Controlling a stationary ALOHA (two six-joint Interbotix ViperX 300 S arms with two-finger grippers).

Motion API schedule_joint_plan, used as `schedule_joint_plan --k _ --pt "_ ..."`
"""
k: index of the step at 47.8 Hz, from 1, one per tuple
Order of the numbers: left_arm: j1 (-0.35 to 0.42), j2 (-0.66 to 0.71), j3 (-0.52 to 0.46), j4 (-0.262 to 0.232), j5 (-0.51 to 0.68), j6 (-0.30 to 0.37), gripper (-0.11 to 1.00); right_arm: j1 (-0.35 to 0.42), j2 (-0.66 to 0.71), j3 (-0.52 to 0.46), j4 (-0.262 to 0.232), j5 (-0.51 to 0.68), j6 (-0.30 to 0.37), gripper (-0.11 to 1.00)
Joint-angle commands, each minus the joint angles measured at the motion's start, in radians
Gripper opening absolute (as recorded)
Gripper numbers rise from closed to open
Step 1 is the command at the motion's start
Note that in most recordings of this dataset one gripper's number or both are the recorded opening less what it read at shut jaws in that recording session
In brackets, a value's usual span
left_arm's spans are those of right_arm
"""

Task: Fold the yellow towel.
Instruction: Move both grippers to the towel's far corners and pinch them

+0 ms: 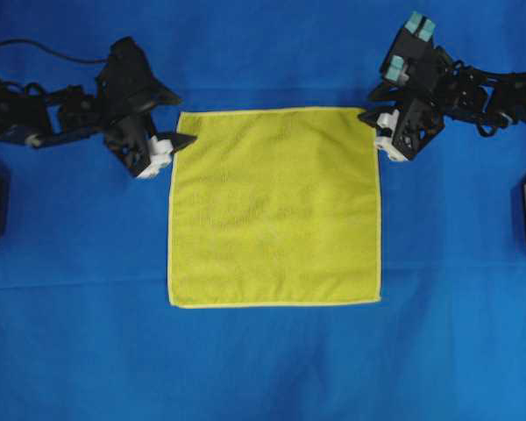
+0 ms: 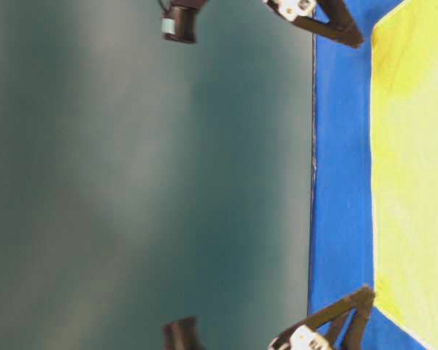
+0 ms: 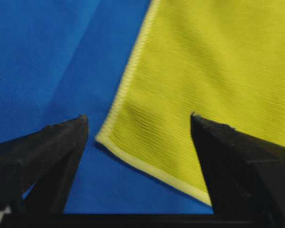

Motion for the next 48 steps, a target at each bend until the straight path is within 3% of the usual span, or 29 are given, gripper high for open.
schedule_joint_plan --k 1,16,20,23,29,35,48 --pt "0.025 0.023 -0.028 -0.002 -0.012 0.002 0.82 -0.011 0.029 -0.026 -0.005 -0.014 -0.003 0.53" --pt "0.077 0.086 -0.038 -0.002 -0.012 0.003 0.8 -0.035 0.084 -0.037 -0.012 -0.035 -0.005 0.52" --pt "0.075 0.089 -0.043 0.0 0.002 0.003 0.76 -0.035 0.089 -0.037 -0.012 -0.037 -0.005 0.48" --pt "0.074 0.089 -0.043 0.0 0.014 0.006 0.68 -0.032 0.089 -0.035 -0.012 -0.035 -0.005 0.37" --pt "0.071 0.089 -0.044 0.0 0.028 0.014 0.33 -0.023 0.083 -0.034 -0.012 -0.017 -0.006 0.04" --pt "0.071 0.087 -0.048 0.0 0.04 0.018 0.02 -0.015 0.067 -0.037 -0.012 0.005 0.0 0.02" --pt "0.06 0.003 -0.097 0.0 0.172 0.035 0.01 -0.015 -0.058 -0.035 -0.011 0.052 0.002 0.02"
